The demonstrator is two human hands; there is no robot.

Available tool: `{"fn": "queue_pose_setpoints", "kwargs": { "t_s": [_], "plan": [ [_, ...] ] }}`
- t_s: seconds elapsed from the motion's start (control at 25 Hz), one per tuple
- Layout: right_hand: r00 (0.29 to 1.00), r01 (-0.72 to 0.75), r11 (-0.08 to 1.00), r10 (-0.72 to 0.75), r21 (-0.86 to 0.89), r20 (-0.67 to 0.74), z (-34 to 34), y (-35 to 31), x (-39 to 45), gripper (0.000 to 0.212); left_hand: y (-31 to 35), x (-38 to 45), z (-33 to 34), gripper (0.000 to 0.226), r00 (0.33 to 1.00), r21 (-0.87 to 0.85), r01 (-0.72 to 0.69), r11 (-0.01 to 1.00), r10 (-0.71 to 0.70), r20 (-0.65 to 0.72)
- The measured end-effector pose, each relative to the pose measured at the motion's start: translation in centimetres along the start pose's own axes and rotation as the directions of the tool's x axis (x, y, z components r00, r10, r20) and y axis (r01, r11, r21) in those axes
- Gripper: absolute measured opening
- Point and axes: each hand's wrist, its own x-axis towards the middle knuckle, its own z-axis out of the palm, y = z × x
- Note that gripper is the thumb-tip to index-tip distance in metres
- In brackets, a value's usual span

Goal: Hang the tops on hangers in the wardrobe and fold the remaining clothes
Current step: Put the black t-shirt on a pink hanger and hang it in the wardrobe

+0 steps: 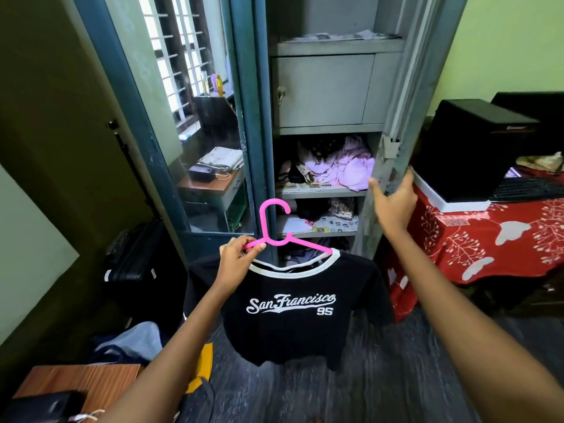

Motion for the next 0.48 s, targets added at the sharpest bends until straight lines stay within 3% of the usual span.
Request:
{"fn": "queue_pose_setpoints", "kwargs": {
  "t_s": [0.12,0.24,0.48],
  "plan": [
    [0.996,-0.058,0.986,0.045,-0.156,-0.083,-3.1,0.3,1.7,0.032,0.7,-0.1,-0.4,0.011,0.999,-0.038,-0.031,0.999,0.031,-0.004],
    [0.998,-0.054,0.970,0.057,-0.235,0.007,-5.8,0.6,3.1,0.032,2.4,-0.2,-0.2,0.024,0.998,-0.045,-0.061,0.997,0.061,0.000],
    [0.994,-0.108,0.969,0.109,-0.220,-0.008,-7.9,1.5,4.2,0.030,4.3,0.2,1.5,0.012,0.994,-0.035,-0.110,0.993,0.110,0.002]
  ]
}}
